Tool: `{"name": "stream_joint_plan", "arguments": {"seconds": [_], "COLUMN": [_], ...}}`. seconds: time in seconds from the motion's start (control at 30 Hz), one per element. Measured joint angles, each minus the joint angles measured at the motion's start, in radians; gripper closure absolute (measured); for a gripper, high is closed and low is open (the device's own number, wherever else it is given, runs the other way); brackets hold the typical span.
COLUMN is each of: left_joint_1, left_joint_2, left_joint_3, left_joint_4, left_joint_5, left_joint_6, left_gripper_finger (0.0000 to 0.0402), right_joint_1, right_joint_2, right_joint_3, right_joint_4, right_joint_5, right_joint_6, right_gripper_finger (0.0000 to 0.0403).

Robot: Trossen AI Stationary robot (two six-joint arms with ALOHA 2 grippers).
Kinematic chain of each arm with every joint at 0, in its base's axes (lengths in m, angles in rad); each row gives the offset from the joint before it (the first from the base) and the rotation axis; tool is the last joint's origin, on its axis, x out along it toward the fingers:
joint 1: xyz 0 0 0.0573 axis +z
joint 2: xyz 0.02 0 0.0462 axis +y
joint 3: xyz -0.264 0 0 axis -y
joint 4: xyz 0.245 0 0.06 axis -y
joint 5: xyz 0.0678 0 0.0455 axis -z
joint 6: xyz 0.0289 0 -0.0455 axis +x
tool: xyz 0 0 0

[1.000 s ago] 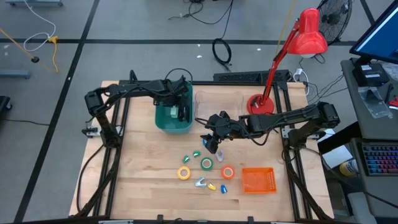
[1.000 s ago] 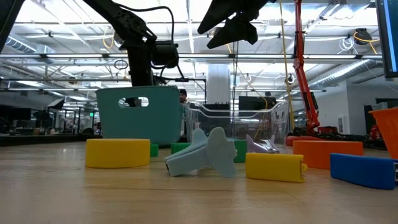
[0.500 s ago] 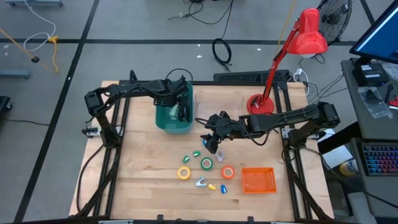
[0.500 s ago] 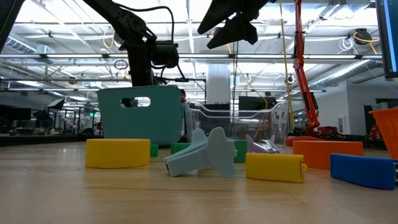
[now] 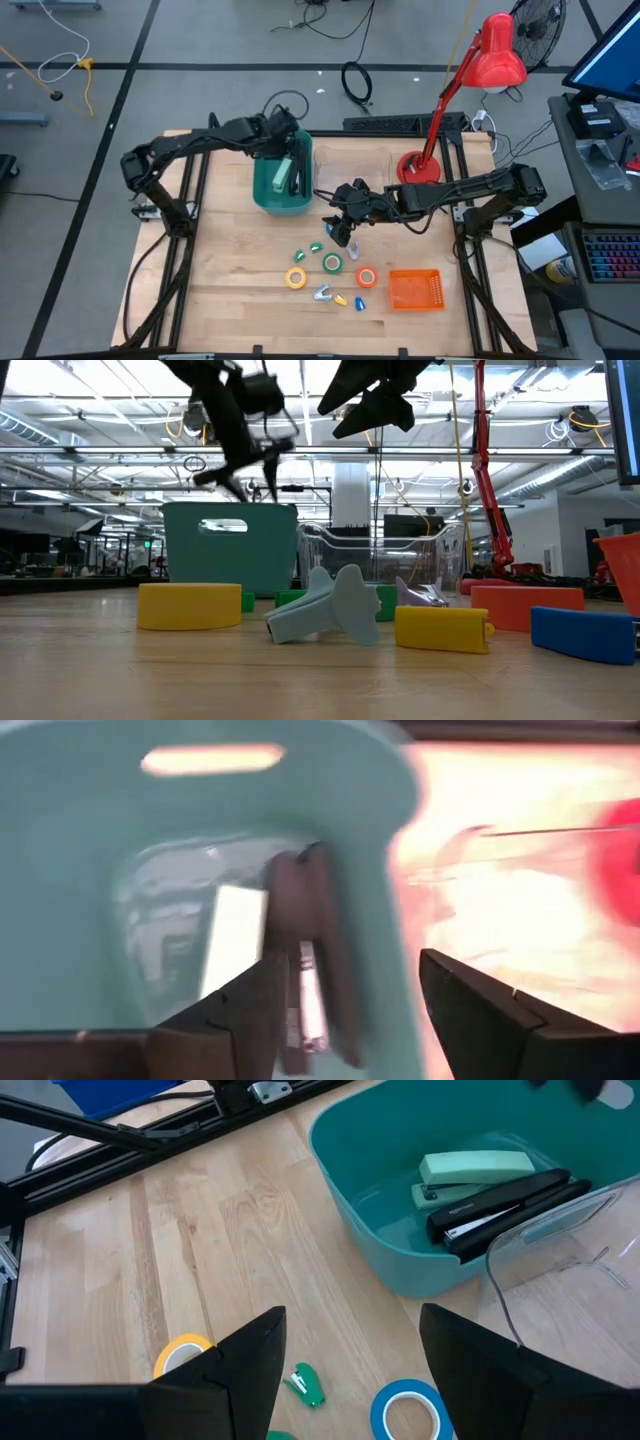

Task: Pick and place Stapler, Stapler remover, tape
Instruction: Put the small blue stapler into the blue bin

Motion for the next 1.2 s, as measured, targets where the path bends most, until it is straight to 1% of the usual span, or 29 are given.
{"name": "stream_joint_plan", "arguments": {"seconds": [0.07,0.23,0.43,0.63,0.93,1.0,1.07,1.13,1.2], "left_joint_1": [-0.016,-0.065,-0.136,-0.226,-0.371,-0.392,-0.408,-0.421,-0.436], "left_joint_2": [-0.03,-0.098,-0.184,-0.226,-0.227,-0.227,-0.239,-0.27,-0.3], "left_joint_3": [0.035,0.102,0.112,0.111,0.111,0.097,0.056,-0.011,-0.09], "left_joint_4": [-0.001,-0.004,-0.01,-0.053,-0.009,0.018,0.066,0.112,0.227], "left_joint_5": [0.0,-0.009,-0.01,-0.004,-0.004,-0.005,-0.003,0.006,0.027], "left_joint_6": [0.029,0.171,0.344,0.403,0.437,0.448,0.446,0.44,0.429], "left_gripper_finger": [0.0187,0.0202,0.0204,0.0198,0.0198,0.0199,0.0198,0.0197,0.0198], "right_joint_1": [0.0,0.0,0.0,0.001,0.002,0.002,0.005,0.012,0.023], "right_joint_2": [0.0,0.0,0.0,0.0,0.0,0.0,0.0,0.0,0.0], "right_joint_3": [0.0,0.0,0.0,0.0,0.0,0.0,0.0,0.0,0.0], "right_joint_4": [0.0,0.0,0.0,-0.001,-0.002,-0.007,-0.024,-0.038,-0.052], "right_joint_5": [0.0,0.0,0.0,0.0,0.0,0.0,0.0,0.0,0.001], "right_joint_6": [-0.001,-0.002,-0.024,-0.025,-0.023,-0.016,-0.014,-0.004,0.017], "right_gripper_finger": [0.0179,0.0179,0.0179,0.0179,0.0179,0.0179,0.0179,0.0179,0.0179]}}
